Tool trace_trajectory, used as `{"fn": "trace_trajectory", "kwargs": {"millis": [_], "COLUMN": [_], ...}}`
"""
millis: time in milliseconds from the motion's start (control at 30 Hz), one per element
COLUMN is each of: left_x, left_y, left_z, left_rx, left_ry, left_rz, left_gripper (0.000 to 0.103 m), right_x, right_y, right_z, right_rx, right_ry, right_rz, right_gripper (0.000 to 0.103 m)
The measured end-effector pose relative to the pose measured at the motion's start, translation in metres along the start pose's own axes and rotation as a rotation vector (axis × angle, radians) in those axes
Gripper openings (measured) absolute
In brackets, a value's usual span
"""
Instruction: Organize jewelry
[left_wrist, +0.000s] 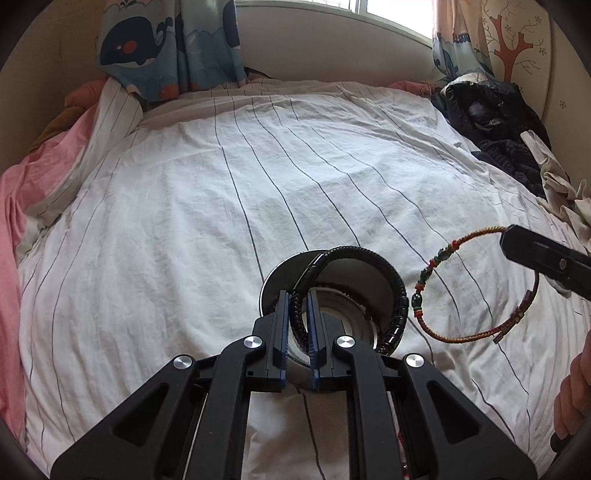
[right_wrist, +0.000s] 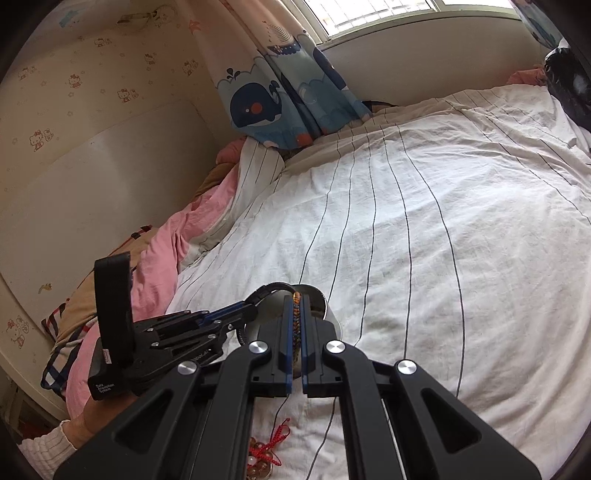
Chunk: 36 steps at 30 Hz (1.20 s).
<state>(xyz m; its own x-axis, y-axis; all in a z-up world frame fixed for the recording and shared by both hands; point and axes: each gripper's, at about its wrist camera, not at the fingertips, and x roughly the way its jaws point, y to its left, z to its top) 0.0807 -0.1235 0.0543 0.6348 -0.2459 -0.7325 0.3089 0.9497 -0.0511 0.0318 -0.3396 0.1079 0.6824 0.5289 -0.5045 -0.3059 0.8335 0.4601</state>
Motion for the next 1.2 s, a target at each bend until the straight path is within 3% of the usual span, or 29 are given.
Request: {"fn": "trace_trajectory", "kwargs": {"millis": [200,333,400,467,500,533,733,867,967,1033,1200], "left_x": [0.004,-0.022,-0.037,-0.050,-0.056,-0.062,-0.082,-0.086,-0.088,-0.088,-0.093], "left_y": [0.011,0.029,0.039,0.045,0.047,0.050,0.049,0.044,0.034,0.029,0.028], "left_z": [0.001,-0.003,-0.010,-0.020,-0.026,-0.033,-0.083,-0.108,-0.109,-0.107,-0.104], "left_rx": [0.001,-0.033,-0.046,-0.057,-0.062,-0.067,-0.071,-0.098,-0.069,-0.067,-0.102], "left_ry": [0.015,-0.027,-0.044,-0.048,-0.048,-0.048,-0.019,-0.006,-0.048,-0.076,-0.105], "left_rz": [0.014,0.046,0.061,0.077,0.080,0.084,0.101,0.147,0.196,0.216,0.191], "left_gripper": [0.015,0.034,0.039,0.047,0.049,0.051,0.063,0.065,0.070,0.074,0.076], "right_x": [0.021,0.038,0.052,0.073,0.078,0.075,0.017,-0.014,-0.011,-0.008,0.003], "right_y": [0.007,0.012,0.014,0.013,0.011,0.008,-0.001,-0.007,-0.018,-0.019,0.004], "right_z": [0.009,0.014,0.014,0.011,0.008,0.005,-0.024,-0.065,-0.099,-0.107,-0.116], "right_rx": [-0.016,0.023,0.038,0.024,0.015,0.016,0.034,0.032,0.091,0.108,-0.026], "right_ry": [0.016,0.034,0.057,0.140,0.156,0.153,0.133,0.151,0.190,0.188,0.141], "right_rz": [0.014,0.084,0.087,-0.008,-0.070,-0.102,-0.189,-0.290,-0.380,-0.392,-0.519], "right_gripper": [0.004,0.004,0.004,0.009,0.031,0.040,0.044,0.062,0.063,0.063,0.066]}}
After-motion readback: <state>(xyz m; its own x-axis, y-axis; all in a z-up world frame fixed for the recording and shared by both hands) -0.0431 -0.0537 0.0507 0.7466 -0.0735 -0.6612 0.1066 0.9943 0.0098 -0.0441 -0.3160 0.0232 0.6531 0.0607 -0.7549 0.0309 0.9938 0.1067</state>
